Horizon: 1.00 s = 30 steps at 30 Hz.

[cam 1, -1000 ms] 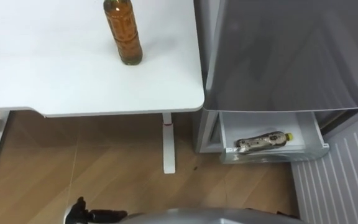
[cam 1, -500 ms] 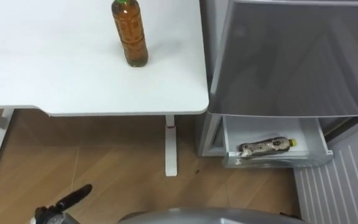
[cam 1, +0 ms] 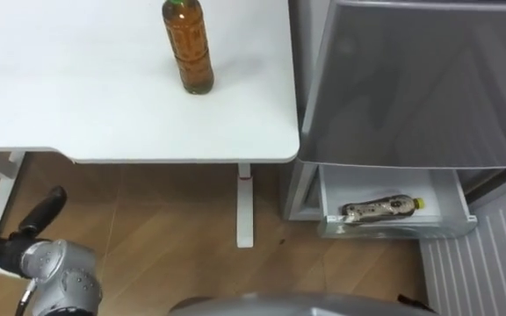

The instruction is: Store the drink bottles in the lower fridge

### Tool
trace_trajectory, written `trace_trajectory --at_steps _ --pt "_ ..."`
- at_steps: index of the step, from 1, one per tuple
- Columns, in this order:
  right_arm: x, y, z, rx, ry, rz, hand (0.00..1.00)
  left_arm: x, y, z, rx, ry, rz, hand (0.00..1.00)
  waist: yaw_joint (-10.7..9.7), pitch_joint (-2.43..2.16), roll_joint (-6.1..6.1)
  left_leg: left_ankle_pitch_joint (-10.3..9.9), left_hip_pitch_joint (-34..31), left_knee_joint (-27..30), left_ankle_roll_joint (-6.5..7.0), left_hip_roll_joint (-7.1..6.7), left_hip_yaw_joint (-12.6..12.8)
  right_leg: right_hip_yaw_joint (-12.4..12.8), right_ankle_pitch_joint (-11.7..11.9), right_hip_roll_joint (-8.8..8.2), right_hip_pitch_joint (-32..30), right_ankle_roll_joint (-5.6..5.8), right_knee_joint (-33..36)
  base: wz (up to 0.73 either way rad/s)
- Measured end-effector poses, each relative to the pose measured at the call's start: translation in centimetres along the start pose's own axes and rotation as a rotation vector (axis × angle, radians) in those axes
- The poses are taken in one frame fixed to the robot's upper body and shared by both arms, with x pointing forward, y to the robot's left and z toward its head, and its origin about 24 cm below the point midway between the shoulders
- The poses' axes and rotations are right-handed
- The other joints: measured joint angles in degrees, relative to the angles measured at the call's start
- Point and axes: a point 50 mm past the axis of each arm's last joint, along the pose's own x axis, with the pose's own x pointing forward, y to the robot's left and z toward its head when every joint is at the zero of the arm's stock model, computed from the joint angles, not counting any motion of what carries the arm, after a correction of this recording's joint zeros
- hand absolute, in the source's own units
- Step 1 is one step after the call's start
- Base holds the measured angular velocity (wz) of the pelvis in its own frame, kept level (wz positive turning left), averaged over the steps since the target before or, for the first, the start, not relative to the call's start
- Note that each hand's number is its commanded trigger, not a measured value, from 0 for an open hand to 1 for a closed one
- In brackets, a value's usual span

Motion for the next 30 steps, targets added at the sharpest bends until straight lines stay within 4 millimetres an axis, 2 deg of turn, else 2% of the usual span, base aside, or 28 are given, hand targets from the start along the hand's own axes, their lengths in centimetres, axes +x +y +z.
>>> trace_trajectory --at_steps 4,6,12,17,20,23,30 --pt "-0.1 -0.3 -0.3 -0.004 0.006 -0.002 0.00 -0.6 -1.1 1.9 0.031 -0.134 -0.062 0.00 0.1 -0.01 -0.04 0.0 0.0 0.3 0.01 -0.06 -0.6 0.0 0.0 0.08 0.0 0.00 0.0 0.00" --pt "-0.1 -0.2 -0.3 -0.012 -0.004 -0.001 0.00 -1.3 -2.1 3.5 0.042 -0.240 -0.119 0.00 0.0 -0.03 -0.08 0.0 0.0 0.4 0.01 -0.16 -1.5 -0.2 0.0 0.08 0.0 -0.01 0.0 0.00" --pt "-0.1 -0.3 -0.3 -0.015 -0.019 0.007 0.00 -3.5 -4.1 7.2 0.017 -0.457 -0.257 0.00 -0.4 0.01 -0.01 0.0 0.1 0.6 0.01 -0.20 -1.9 -0.5 0.0 0.14 0.4 -0.02 -0.2 0.02" --pt "-0.1 -0.4 -0.6 -0.014 -0.013 0.000 0.00 -5.0 -5.4 9.1 0.014 -0.569 -0.372 0.00 -0.6 0.17 0.41 0.0 0.1 0.4 0.01 -0.21 -2.3 -0.8 0.0 0.17 0.6 -0.02 -0.2 0.03" --pt "-0.1 -0.4 -0.5 -0.009 -0.016 0.000 0.00 -5.8 -5.9 9.6 0.003 -0.597 -0.438 0.00 -0.9 0.40 0.80 0.0 0.0 0.4 0.00 -0.15 -2.3 -0.7 0.0 0.25 0.6 -0.02 -0.2 0.00" --pt "-0.1 -0.2 -0.2 -0.012 -0.023 0.021 0.00 -6.2 -6.3 9.8 0.010 -0.606 -0.501 0.00 -1.8 0.37 0.84 0.0 0.1 0.3 0.00 -0.14 -2.3 -0.7 0.0 0.27 0.7 -0.02 -0.2 0.02" --pt "0.0 0.0 0.2 -0.038 -0.025 0.037 0.00 -7.3 -7.8 8.2 0.092 -0.537 -0.690 0.00 -2.8 0.32 0.18 0.0 -0.4 0.3 0.00 -0.14 -2.2 -0.1 0.0 0.32 0.2 -0.02 -0.2 0.00"
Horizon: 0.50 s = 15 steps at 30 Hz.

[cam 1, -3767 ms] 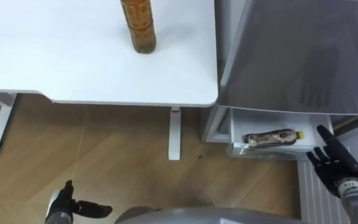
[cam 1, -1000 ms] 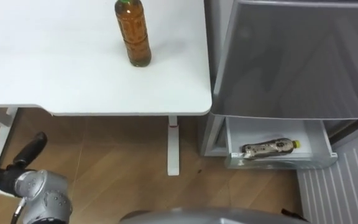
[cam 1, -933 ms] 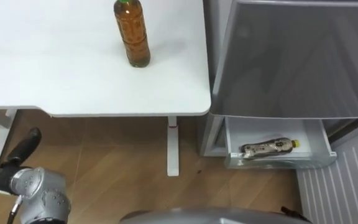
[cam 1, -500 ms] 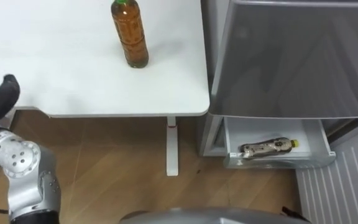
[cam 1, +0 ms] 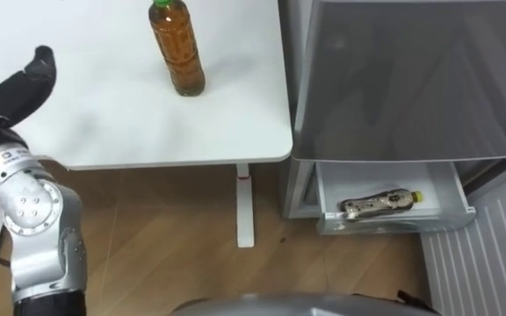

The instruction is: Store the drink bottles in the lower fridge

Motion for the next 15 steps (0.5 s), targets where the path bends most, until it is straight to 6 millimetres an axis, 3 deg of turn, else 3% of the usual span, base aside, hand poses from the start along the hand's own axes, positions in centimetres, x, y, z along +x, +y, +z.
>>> trace_trajectory --at_steps 7,15 --pt "0.3 0.5 0.9 -0.054 0.009 0.019 0.00 -0.2 -1.3 -0.9 -0.115 0.116 -0.131 0.00 -1.8 -0.01 -0.41 0.0 -0.5 0.3 0.01 0.01 0.1 0.1 0.0 0.00 -0.6 -0.03 0.0 0.00" --pt "0.3 0.7 1.0 -0.052 0.023 0.025 0.00 0.3 -3.4 -0.5 -0.219 0.155 -0.277 0.00 -2.0 -0.12 -0.63 0.0 -1.0 0.3 0.01 0.07 0.7 0.4 0.0 -0.02 -1.4 -0.03 0.0 -0.02"
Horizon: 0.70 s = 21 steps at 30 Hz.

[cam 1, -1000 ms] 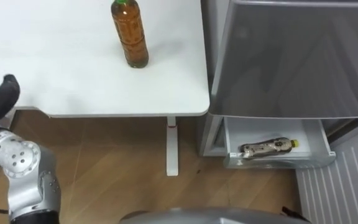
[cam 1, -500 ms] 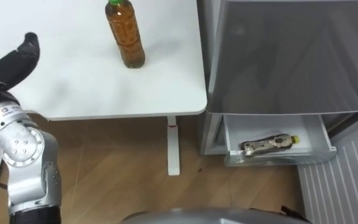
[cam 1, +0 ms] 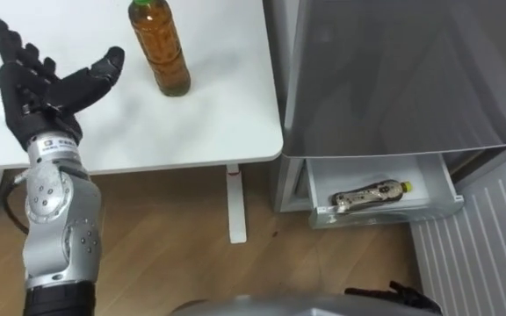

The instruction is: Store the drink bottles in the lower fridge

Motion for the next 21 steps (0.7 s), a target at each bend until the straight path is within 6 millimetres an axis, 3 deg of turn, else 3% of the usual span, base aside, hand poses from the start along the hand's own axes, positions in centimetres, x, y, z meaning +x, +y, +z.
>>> trace_trajectory --at_steps 5,14,21 --pt "0.0 0.0 0.0 -0.001 -0.001 0.000 0.00 0.3 -0.6 0.0 -0.006 0.009 -0.061 0.00 -0.1 0.06 0.15 0.0 0.4 -0.1 0.01 0.08 1.5 1.3 0.0 0.01 -0.1 0.00 0.0 -0.12" --pt "-0.1 0.0 0.2 -0.016 -0.014 -0.002 0.00 0.2 -0.8 -1.3 0.004 0.093 -0.113 0.00 -1.0 0.18 0.36 0.0 0.6 -0.1 0.02 0.12 1.6 1.5 0.0 0.06 0.0 -0.04 0.2 -0.01" --pt "0.0 0.0 0.4 -0.010 -0.021 0.001 0.00 0.5 -1.0 -1.1 0.051 0.080 -0.121 0.00 -1.6 0.26 0.60 0.0 0.6 -0.1 0.02 0.19 1.9 1.6 0.1 0.11 -0.1 -0.10 0.2 0.00"
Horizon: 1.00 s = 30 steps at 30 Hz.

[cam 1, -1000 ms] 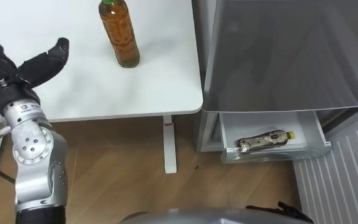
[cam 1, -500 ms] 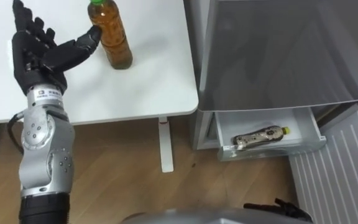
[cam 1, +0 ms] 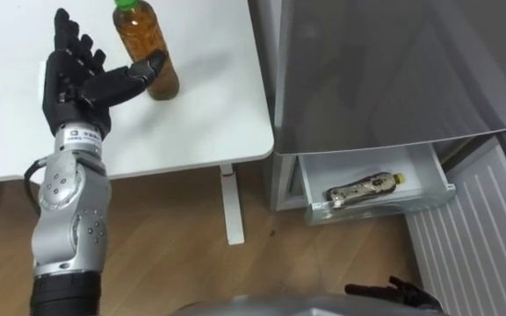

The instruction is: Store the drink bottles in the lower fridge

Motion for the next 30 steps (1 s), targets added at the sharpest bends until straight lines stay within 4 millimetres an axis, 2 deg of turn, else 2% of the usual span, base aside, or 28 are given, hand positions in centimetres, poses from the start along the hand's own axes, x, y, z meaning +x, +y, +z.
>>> trace_trajectory --at_steps 12,18,30 --pt "0.0 -0.3 0.2 0.013 -0.011 -0.009 0.00 1.6 0.6 0.5 0.115 -0.006 0.008 0.00 -0.7 0.41 1.04 0.0 -0.1 -0.1 0.00 0.00 0.1 0.3 0.0 0.00 -0.2 -0.01 0.0 0.00" --pt "-0.1 -0.5 0.2 0.019 -0.025 -0.025 0.00 2.1 1.0 0.3 0.134 0.011 0.016 0.00 -1.8 0.15 1.66 0.0 0.0 -0.2 0.01 -0.05 0.2 0.5 0.0 -0.04 -0.3 -0.01 0.0 -0.01" --pt "-0.1 -0.6 0.2 0.031 -0.022 -0.030 0.00 2.4 1.2 0.1 0.146 0.022 0.045 0.00 -2.7 0.14 1.67 0.0 0.1 0.0 0.02 0.08 1.0 1.2 0.0 0.01 -0.6 0.00 0.7 -0.02"
